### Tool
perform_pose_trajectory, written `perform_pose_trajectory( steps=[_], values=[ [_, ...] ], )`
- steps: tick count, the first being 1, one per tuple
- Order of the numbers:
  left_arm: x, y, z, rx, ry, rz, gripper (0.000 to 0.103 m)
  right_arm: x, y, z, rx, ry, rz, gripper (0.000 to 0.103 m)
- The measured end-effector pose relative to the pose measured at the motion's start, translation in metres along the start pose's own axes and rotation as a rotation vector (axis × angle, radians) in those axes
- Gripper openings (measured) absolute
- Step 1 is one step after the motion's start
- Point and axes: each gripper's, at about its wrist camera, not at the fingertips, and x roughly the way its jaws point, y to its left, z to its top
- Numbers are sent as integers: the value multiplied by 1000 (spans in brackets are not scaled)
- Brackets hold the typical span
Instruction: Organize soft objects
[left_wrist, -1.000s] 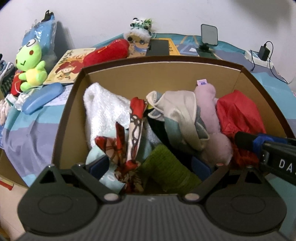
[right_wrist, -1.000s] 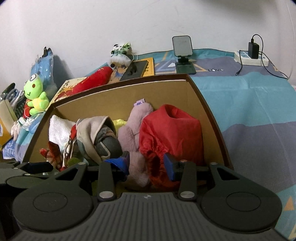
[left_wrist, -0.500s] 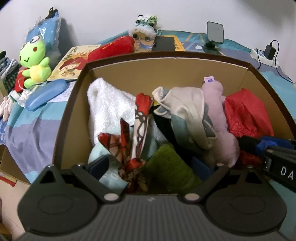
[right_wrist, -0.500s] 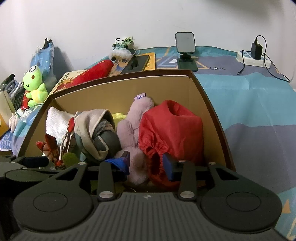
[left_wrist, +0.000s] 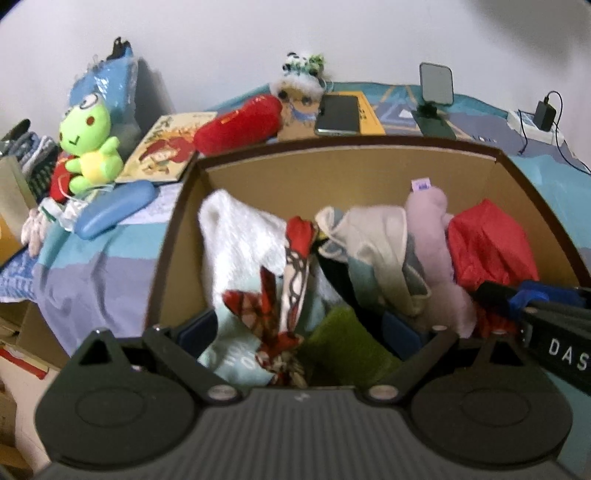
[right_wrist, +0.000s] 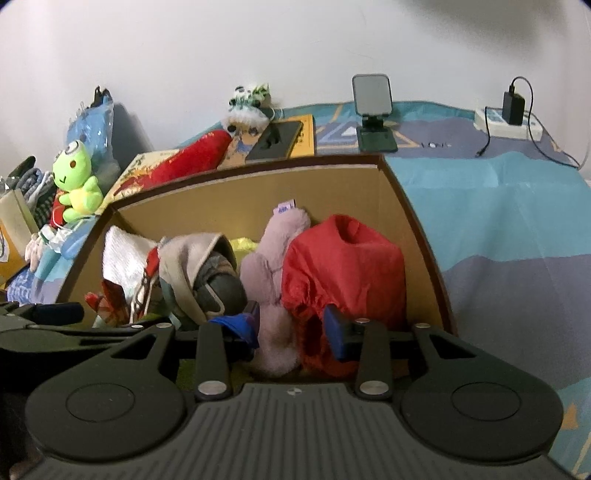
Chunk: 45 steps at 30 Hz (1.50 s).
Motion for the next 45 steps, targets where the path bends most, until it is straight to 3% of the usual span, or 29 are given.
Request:
perform_pose_trajectory(
  steps=[11,20,27,36,45],
  values=[
    [-27,-3,11,13,-38,-20,95,-29,1,5,12,-74,4,20],
    [-38,-10,6,34,-59,22,95,-35,0,5,1,-94,29,20],
    [-41,-7,5,-7,-53,73,95,-35,-4,6,-17,-79,63,20],
    [-32,-14,-5,-5,-7,92,95,-30,-11,-1,-12,-80,29,20],
    [-40,-12,-3,16,-49,103,95,-28,-8,-1,0,-98,16,20]
  ],
)
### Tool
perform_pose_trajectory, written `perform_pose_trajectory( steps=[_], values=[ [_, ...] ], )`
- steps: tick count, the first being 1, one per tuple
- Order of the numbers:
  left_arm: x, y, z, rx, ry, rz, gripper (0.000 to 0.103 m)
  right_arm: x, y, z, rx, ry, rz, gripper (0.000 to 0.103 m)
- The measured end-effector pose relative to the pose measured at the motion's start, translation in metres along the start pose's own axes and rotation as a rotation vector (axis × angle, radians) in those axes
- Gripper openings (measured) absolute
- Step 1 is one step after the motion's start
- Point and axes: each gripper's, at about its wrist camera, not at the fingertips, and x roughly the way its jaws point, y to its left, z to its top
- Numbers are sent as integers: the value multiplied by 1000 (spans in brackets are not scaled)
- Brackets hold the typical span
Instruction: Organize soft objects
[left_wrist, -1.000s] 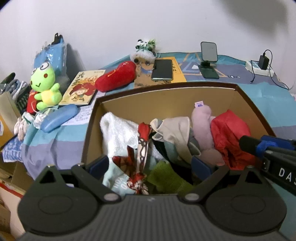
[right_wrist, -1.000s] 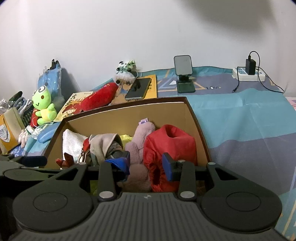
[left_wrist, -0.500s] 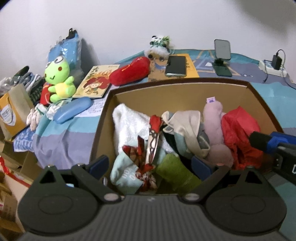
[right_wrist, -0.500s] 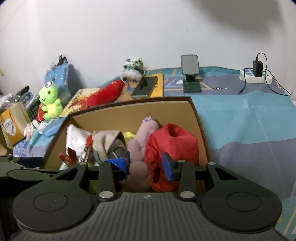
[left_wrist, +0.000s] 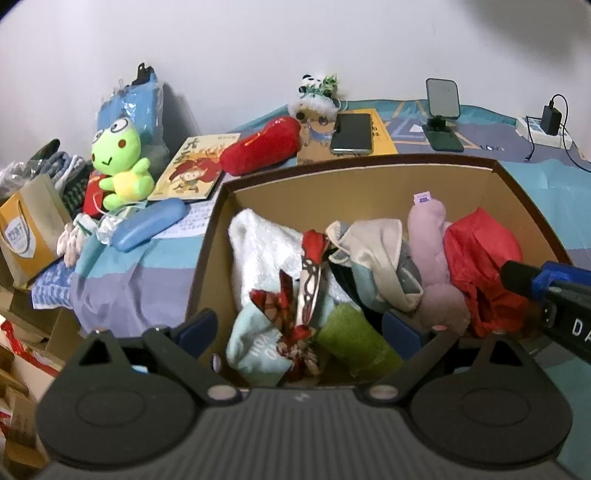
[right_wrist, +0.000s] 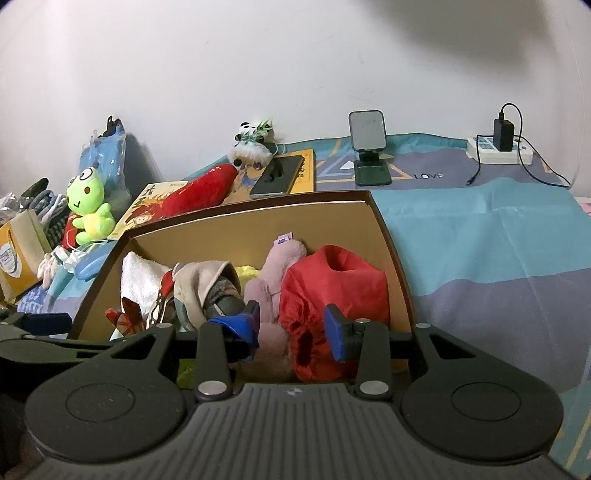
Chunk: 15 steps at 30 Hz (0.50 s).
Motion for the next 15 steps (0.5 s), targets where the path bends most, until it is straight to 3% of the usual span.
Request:
perform_pose_trajectory(
  steps=[15],
  values=[
    [11,6,5,12,4,-26,95,-6,10,0,-5,-14,-31,21]
  ],
)
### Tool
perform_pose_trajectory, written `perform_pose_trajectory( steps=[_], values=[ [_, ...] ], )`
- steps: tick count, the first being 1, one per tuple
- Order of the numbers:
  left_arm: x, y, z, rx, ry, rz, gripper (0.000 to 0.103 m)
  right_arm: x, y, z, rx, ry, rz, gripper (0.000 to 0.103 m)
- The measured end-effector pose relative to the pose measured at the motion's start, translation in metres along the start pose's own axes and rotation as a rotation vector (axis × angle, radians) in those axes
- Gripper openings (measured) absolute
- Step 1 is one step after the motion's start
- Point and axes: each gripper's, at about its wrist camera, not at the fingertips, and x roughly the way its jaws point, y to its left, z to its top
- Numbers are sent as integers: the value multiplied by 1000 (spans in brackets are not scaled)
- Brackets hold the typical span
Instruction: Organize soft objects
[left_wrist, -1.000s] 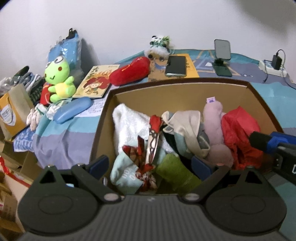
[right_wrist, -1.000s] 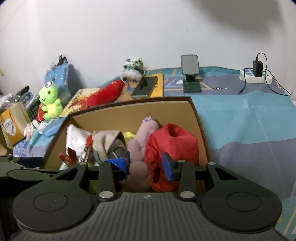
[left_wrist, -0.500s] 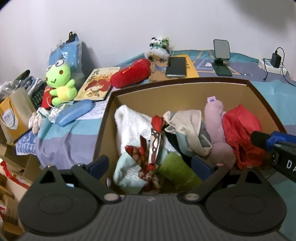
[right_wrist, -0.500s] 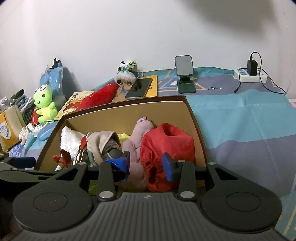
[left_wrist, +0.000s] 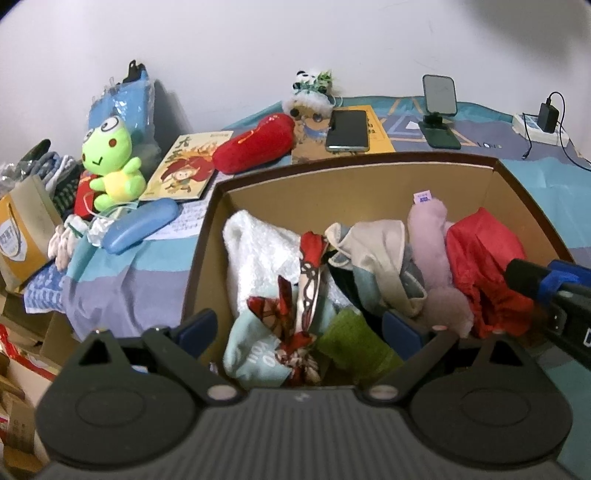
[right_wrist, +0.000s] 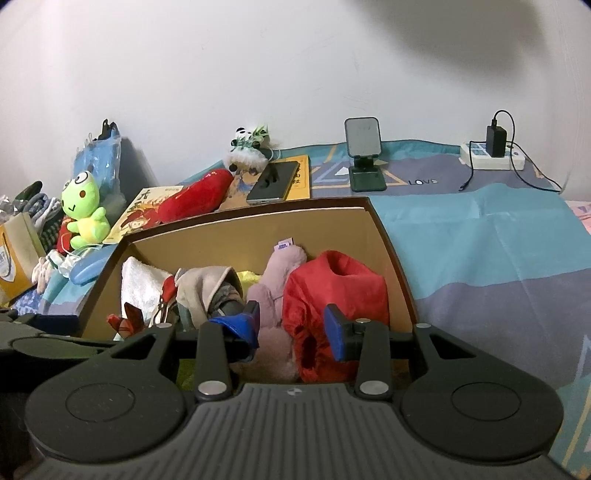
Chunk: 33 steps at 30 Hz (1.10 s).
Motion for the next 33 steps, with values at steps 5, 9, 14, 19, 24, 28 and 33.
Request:
perform_pose_trajectory(
  steps=[5,9,14,19,24,28,33],
  values=[
    [-4,-2,0,9,11,2,95,-6,2,-2,-7,-3,13,22],
    [-13,-1,-3,-5,-2,9,95,-11,2,-2,-22,-9,28,22],
    [-24,-1,-9,-29,-2,40,95,-23,-4,-6,-28,-1,58,22],
    [-40,-10,-16,-34,4,52,95,-36,-13,-13,-30,20,97,23],
    [-54,-24,-28,-30,18,71,95,-45,-20,-21,-33,47,121,23],
    [-62,-36,-41,-32,37,84,95,-48,-28,-30,-36,72,127,23],
    [-62,-50,-58,-38,84,84,95,-52,-47,-43,-29,105,115,24]
  ],
)
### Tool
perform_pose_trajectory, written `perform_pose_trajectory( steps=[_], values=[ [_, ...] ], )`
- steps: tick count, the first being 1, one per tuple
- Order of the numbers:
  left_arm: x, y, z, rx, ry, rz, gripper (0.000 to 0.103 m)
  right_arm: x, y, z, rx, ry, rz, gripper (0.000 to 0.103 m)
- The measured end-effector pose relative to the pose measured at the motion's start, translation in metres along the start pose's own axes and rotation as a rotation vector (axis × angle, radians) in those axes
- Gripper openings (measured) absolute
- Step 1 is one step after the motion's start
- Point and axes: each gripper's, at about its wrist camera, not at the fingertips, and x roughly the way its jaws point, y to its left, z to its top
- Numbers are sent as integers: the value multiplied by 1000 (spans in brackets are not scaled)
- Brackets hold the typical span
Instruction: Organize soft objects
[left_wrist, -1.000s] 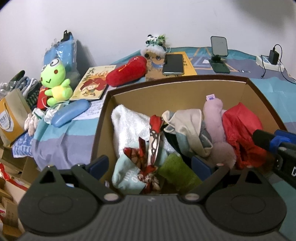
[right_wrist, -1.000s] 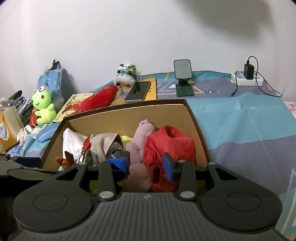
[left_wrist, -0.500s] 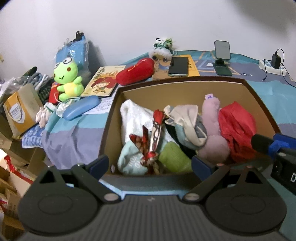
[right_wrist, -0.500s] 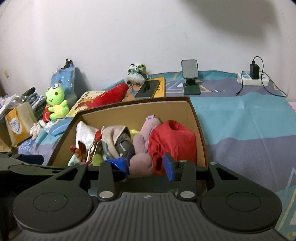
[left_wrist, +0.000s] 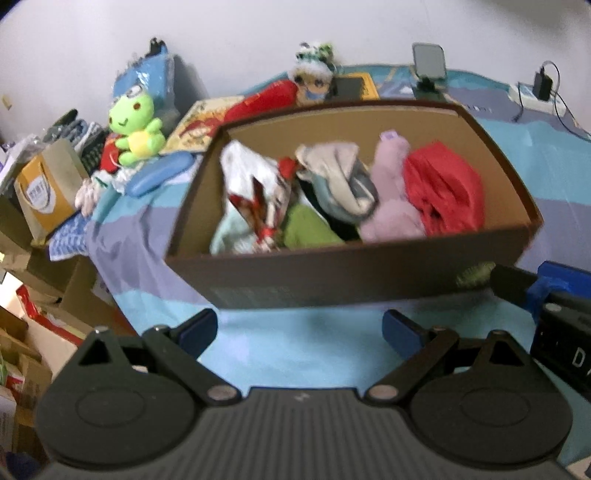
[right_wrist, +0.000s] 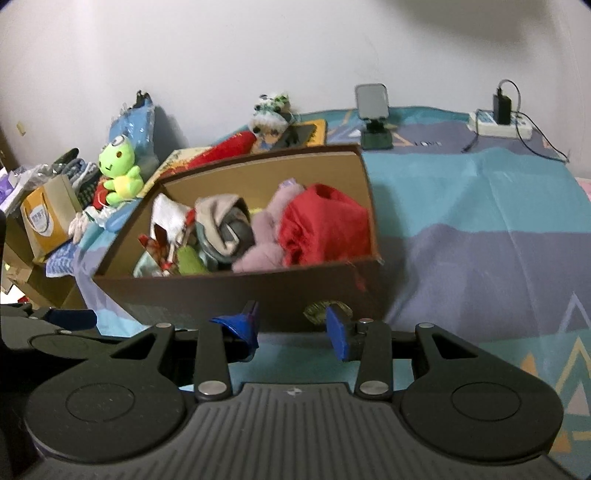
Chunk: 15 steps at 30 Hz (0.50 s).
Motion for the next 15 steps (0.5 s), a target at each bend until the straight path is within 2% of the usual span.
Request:
perform_pose_trajectory(
  steps=[7,15],
  values=[
    [2,-36,-20,34,50,-41,95,-12,-34,-20,31,21,-57,24],
    [2,-93,-31,123,71,-120,95,-34,-84,-35,114,12,-172,24]
  ],
)
